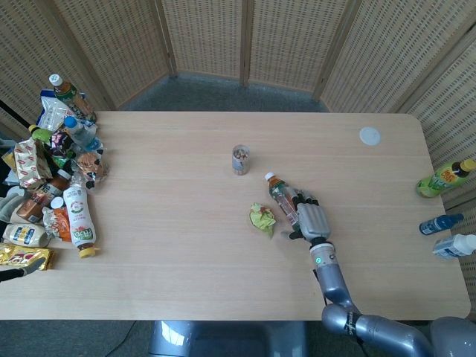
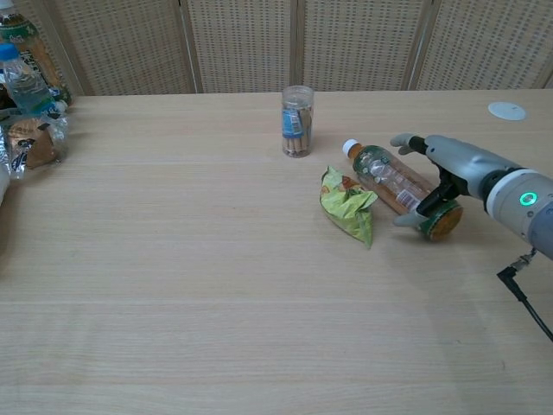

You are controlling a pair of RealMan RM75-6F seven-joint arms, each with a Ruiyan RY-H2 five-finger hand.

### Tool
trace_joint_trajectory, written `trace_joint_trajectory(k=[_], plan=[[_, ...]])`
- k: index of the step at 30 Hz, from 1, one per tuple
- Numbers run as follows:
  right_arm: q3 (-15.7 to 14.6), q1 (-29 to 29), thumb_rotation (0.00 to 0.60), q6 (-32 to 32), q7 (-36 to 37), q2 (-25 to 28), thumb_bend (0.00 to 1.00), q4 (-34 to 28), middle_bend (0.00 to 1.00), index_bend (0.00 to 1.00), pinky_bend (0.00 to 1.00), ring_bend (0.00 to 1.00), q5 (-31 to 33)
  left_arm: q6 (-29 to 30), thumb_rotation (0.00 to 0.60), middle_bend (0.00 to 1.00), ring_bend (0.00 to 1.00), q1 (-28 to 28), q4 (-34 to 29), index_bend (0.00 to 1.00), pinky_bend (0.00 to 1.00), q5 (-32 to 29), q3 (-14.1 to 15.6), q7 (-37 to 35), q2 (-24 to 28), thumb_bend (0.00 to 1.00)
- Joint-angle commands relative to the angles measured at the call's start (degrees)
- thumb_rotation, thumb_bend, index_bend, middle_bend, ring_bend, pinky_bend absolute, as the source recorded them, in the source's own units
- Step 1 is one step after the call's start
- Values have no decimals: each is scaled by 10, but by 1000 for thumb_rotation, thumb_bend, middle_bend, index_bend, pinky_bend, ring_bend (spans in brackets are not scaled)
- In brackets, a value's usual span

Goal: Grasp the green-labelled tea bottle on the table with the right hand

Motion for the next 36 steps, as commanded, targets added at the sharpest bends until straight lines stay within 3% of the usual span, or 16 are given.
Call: trace_joint_trajectory(k=[1,18,29,30,32,35,36], plan=[[-3,10,600,-16,11,-6,0,34,0,0,0,0,4,0,600,0,0,0,0,0,0,-1,-1,0,0,0],[0,26,600,-78,89,10,0,165,0,0,0,0,1,-10,600,0,0,-4,2,0,0,-3,0,14,-9,0],[1,54,600,-99,107,-23,0,218,0,0,2,0,-8,-10,600,0,0,-4,2,0,0,-5,0,16,-11,0],[3,57,600,-97,110,-29,0,227,8,0,19,0,-10,-9,600,0,0,-3,2,0,0,-5,0,15,-10,0],[4,61,600,-89,113,-38,0,240,131,33,157,53,-16,-8,600,0,0,-3,2,0,0,-6,-1,13,-10,0],[7,64,600,-73,126,-55,0,266,400,224,419,288,-26,-8,600,0,0,-3,4,0,0,-5,-1,9,-9,0],[7,65,600,-71,130,-59,0,272,441,262,459,332,-29,-8,600,0,0,-3,4,0,0,-4,-1,9,-9,0]])
